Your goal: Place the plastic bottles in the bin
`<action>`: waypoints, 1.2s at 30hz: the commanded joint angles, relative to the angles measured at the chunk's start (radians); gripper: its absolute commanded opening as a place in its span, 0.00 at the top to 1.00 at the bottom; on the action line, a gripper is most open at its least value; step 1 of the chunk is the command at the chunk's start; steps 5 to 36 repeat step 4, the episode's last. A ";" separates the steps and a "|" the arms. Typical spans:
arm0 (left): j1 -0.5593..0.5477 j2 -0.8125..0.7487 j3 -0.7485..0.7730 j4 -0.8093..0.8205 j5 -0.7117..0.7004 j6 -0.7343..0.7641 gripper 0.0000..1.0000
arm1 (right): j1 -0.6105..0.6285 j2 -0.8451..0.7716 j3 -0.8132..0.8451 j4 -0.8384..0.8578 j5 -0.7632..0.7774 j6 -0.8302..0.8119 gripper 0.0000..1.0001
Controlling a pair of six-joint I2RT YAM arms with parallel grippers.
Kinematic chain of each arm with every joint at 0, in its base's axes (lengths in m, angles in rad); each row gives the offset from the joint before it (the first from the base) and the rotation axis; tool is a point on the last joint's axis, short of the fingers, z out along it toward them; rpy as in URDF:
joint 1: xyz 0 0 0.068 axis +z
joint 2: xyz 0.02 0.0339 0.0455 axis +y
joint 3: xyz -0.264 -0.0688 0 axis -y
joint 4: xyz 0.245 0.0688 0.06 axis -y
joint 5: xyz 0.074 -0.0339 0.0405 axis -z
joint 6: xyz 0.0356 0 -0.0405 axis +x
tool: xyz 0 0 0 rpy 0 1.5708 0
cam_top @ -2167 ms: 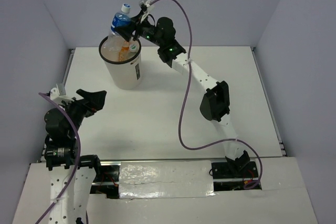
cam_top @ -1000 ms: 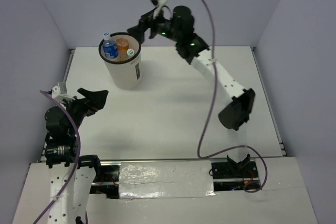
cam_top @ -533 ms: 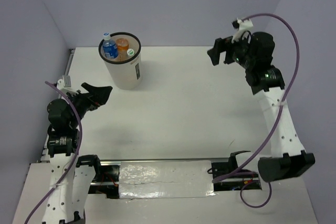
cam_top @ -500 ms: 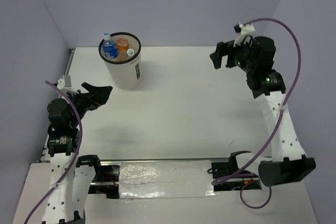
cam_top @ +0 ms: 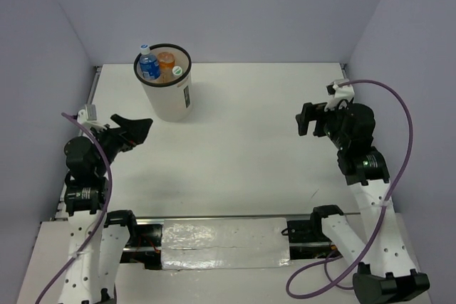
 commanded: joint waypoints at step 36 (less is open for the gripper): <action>0.004 -0.030 -0.009 -0.001 -0.012 0.014 0.01 | -0.003 0.006 -0.033 0.069 0.051 0.030 0.00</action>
